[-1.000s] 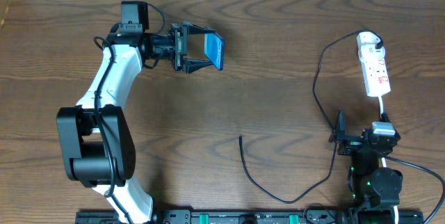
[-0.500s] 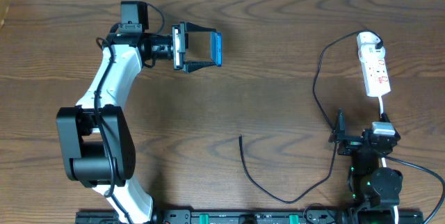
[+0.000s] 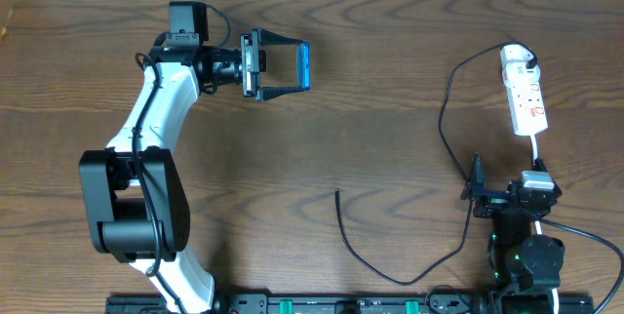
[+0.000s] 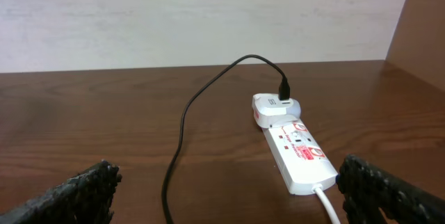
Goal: Plug charger to phone and switch on socket
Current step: 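Hold the phone upright in the left gripper above the table, then move the right gripper from rest toward the phone in the left gripper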
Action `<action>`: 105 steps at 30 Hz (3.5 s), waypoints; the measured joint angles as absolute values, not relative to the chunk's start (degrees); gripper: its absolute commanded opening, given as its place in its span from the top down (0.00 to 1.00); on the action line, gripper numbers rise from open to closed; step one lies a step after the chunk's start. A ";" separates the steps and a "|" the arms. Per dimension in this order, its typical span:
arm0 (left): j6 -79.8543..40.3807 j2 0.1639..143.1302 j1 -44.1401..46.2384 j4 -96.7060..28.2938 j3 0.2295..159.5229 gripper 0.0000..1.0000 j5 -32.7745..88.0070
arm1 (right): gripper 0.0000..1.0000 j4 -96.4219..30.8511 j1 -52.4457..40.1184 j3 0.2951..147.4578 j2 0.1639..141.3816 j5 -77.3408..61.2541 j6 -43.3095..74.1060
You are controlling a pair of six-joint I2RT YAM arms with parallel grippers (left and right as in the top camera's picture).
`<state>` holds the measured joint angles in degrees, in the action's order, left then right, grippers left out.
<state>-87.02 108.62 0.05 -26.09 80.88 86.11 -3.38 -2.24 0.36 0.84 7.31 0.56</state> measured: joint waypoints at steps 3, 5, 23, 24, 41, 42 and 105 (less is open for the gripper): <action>-87.07 108.62 0.05 -23.86 80.88 0.93 86.13 | 0.01 -3.38 -2.24 0.36 0.84 7.31 0.56; -87.07 108.62 0.05 -23.33 80.88 0.93 86.15 | 0.01 -3.38 -2.24 0.36 0.84 7.31 0.56; -87.05 108.62 0.05 -23.31 80.88 0.93 86.32 | 0.01 -3.40 -2.24 0.36 0.84 7.31 0.56; -87.07 108.62 0.05 -23.31 80.88 0.93 86.32 | 0.01 -3.38 -2.24 0.36 0.84 7.31 0.56; -87.02 108.62 0.05 -23.31 80.88 0.93 86.43 | 0.01 -3.40 -2.24 0.36 0.84 7.31 0.56; -87.00 108.62 0.05 -23.29 80.88 0.93 86.50 | 0.01 -3.38 -2.24 0.36 0.84 7.31 0.56; -64.05 108.62 0.05 -23.14 80.88 0.93 72.84 | 0.01 -5.85 -2.24 22.33 25.02 -6.63 15.22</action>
<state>-64.05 108.62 0.05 -23.14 80.88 72.84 -5.85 -2.24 22.33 25.02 -6.63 15.22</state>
